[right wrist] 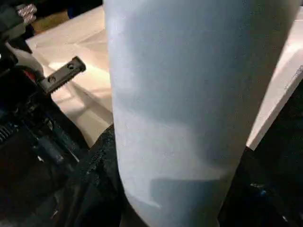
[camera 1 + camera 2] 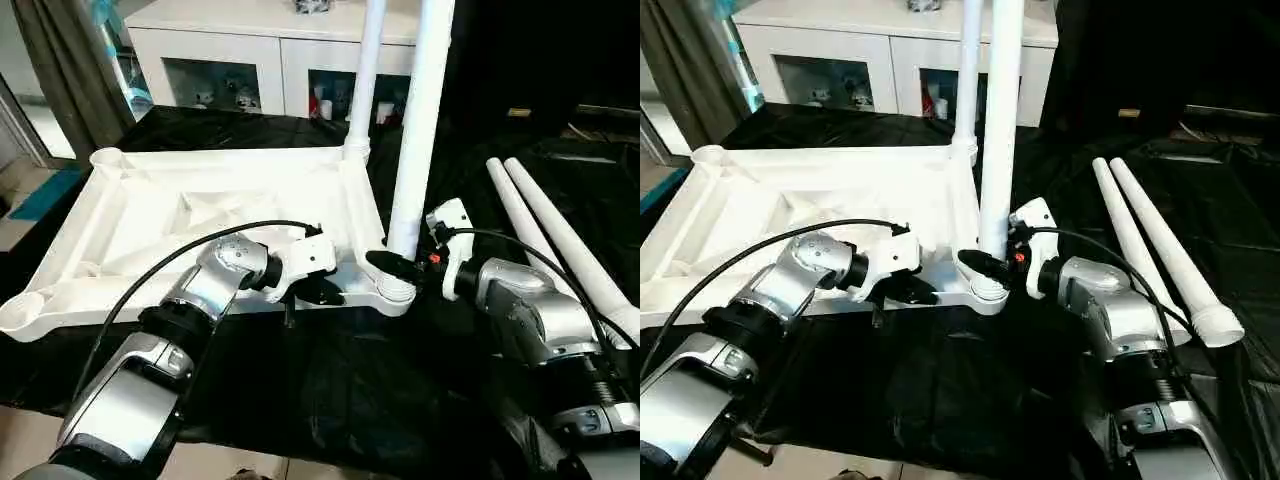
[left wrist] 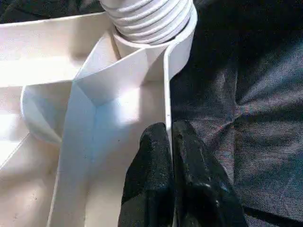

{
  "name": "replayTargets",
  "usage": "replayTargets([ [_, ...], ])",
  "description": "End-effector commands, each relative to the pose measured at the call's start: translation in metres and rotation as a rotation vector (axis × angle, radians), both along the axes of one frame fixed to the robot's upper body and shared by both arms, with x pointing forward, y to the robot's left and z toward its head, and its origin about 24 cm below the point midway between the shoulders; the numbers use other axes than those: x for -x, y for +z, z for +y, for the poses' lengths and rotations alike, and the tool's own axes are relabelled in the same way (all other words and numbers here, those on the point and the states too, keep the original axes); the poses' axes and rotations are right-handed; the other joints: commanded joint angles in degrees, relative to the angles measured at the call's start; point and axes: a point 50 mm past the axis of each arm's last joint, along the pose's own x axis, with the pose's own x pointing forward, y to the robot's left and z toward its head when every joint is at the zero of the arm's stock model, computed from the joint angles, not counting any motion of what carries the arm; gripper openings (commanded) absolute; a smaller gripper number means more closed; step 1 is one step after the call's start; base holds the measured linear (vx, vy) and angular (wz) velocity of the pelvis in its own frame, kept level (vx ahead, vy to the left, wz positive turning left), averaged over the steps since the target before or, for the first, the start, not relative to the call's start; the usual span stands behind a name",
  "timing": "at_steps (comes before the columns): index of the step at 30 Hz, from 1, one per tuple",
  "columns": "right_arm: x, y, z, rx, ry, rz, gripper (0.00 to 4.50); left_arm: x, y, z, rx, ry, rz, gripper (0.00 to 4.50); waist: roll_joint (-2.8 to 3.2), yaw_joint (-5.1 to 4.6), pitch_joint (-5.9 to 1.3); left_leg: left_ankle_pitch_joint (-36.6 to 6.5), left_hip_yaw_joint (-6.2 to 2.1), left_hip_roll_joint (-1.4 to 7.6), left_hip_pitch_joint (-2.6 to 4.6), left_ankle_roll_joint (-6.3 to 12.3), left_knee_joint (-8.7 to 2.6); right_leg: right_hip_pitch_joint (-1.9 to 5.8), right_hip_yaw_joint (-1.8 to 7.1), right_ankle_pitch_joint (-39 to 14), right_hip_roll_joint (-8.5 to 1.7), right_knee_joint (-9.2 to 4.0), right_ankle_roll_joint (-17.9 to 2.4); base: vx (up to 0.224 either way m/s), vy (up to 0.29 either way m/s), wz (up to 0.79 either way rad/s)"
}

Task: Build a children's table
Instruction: Insert table leg to table base

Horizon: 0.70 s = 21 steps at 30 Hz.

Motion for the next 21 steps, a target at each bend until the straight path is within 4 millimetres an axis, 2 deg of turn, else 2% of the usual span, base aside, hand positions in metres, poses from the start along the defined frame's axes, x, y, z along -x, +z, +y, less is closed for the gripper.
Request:
replayTargets([
  [1, 0.004, -0.013, -0.007, -0.012, -0.044, 0.051, 1.95, 0.002, 0.001, 0.002, -0.029, -0.026, -0.008, 0.0, -0.53, 0.45, -4.12, -11.28, -1.39, 3.19, 1.31, 4.06, -3.81, 2.98, 2.29, -5.63, -3.45, -3.27, -16.54, 0.0, 0.0, 0.0],
  [4, 0.01, -0.022, -0.01, -0.053, -0.074, 0.072, 1.95, 0.001, 0.002, 0.003, -0.031, -0.022, -0.009, 0.0, -0.27, 0.64, -4.17, -10.98, -1.42, 3.24, 1.36, 4.26, -3.79, 2.98, 2.26, -4.26, -3.51, -3.14, -16.93, 0.0, 0.0, 0.0],
  [8, 0.018, -0.034, -0.012, -0.084, -0.102, 0.099, 1.95, 0.0, 0.003, 0.003, -0.032, -0.014, -0.011, 0.0, -0.24, 0.76, -4.14, -11.68, -1.4, 3.22, 1.38, 4.2, -3.85, 2.99, 2.2, -4.12, -3.46, -3.19, -17.2, 0.0, 0.0, 0.0],
  [10, 0.021, -0.039, -0.012, -0.107, -0.118, 0.106, 1.95, 0.0, 0.003, 0.004, -0.033, -0.009, -0.012, 0.0, -0.18, 0.72, -4.07, -12.63, -1.48, 3.23, 1.39, 3.78, -3.98, 2.97, 2.17, -5.27, -3.5, -3.3, -17.06, 0.0, 0.0, 0.0],
  [11, 0.024, -0.043, -0.012, -0.142, -0.143, 0.109, 1.95, -0.001, 0.003, 0.004, -0.035, -0.006, -0.014, 0.0, 0.38, 0.79, -4.09, -14.02, -1.56, 3.27, 1.56, 3.02, -4.06, 2.89, 2.22, -6.33, -3.58, -3.42, -16.9, 0.0, 0.0, 0.0],
  [13, 0.024, -0.045, -0.012, -0.16, -0.159, 0.11, 1.95, -0.001, 0.003, 0.004, -0.035, -0.003, -0.015, 0.0, 0.13, 0.72, -4.1, -14.71, -1.6, 3.26, 1.55, 2.62, -4.19, 2.95, 2.19, -6.28, -3.52, -3.46, -16.89, 0.0, 0.0, 0.0],
  [16, 0.029, -0.053, -0.013, -0.197, -0.206, 0.113, 1.95, -0.002, 0.004, 0.005, -0.036, 0.003, -0.018, 0.0, 0.79, 0.73, -4.02, -15.76, -1.65, 3.23, 1.64, 2.17, -4.3, 2.84, 2.18, -6.46, -3.5, -3.53, -16.92, 0.0, 0.0, 0.0],
  [17, 0.031, -0.056, -0.012, -0.202, -0.214, 0.113, 1.95, -0.002, 0.004, 0.005, -0.037, 0.005, -0.018, 0.0, 0.52, 0.64, -3.98, -16.74, -1.68, 3.24, 1.66, 1.78, -4.43, 2.86, 2.19, -7.08, -3.52, -3.65, -16.72, 0.0, 0.0, 0.0],
  [19, 0.034, -0.06, -0.013, -0.214, -0.238, 0.105, 1.95, -0.003, 0.005, 0.005, -0.038, 0.011, -0.021, 0.0, 1.04, 0.61, -3.93, -17.6, -1.79, 3.22, 1.69, 1.36, -4.53, 2.85, 2.18, -7.73, -3.53, -3.7, -16.54, 0.0, 0.0, 0.0],
  [21, 0.037, -0.062, -0.015, -0.206, -0.255, 0.083, 1.95, -0.004, 0.005, 0.005, -0.039, 0.015, -0.024, 0.0, 0.83, 0.49, -3.92, -18.46, -1.75, 3.2, 1.71, 1.16, -4.6, 2.84, 2.22, -7.96, -3.48, -3.85, -16.41, 0.0, 0.0, 0.0],
])
